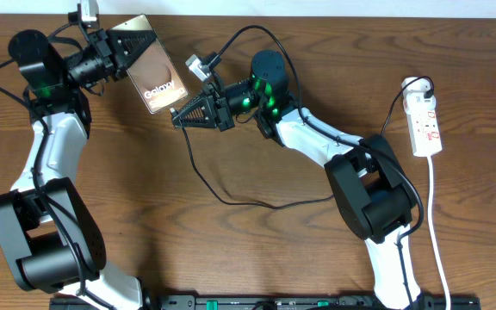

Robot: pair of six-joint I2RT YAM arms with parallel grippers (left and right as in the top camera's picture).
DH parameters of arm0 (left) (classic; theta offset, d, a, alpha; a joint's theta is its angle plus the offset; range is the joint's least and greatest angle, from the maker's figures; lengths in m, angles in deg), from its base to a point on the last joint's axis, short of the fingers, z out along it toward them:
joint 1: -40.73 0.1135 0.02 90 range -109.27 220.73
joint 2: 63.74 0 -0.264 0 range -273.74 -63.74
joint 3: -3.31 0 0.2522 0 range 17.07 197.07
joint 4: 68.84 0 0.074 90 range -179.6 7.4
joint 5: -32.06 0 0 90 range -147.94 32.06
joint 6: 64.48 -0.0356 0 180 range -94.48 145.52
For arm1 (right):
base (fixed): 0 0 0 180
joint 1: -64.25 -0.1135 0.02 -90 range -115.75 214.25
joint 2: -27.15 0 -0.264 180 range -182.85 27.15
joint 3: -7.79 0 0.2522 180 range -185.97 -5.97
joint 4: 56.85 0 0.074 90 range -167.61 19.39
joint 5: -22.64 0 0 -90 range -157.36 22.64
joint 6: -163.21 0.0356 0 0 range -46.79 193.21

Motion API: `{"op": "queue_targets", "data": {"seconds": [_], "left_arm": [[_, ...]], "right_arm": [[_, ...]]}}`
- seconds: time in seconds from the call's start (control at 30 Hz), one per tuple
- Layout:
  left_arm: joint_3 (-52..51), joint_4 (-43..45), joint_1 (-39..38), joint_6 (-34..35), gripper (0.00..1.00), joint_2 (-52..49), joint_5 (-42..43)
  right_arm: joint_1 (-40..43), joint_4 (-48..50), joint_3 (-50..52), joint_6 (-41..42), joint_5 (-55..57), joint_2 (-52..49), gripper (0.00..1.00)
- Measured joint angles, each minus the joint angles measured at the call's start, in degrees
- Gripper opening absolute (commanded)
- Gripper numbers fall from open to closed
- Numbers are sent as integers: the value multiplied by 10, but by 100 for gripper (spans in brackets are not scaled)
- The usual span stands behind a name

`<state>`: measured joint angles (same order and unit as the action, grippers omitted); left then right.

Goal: Plug charger to phone and switch on socket
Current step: 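Push the connector into the phone's bottom port with the right gripper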

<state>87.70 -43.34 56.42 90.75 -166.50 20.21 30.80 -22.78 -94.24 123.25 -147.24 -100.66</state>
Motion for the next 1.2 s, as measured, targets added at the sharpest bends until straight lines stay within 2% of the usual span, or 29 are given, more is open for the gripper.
{"op": "queue_targets", "data": {"seconds": [1.2], "left_arm": [[0,0,0,-21,7,0,15]], "right_arm": [[0,5,0,23,5,0,1]]}}
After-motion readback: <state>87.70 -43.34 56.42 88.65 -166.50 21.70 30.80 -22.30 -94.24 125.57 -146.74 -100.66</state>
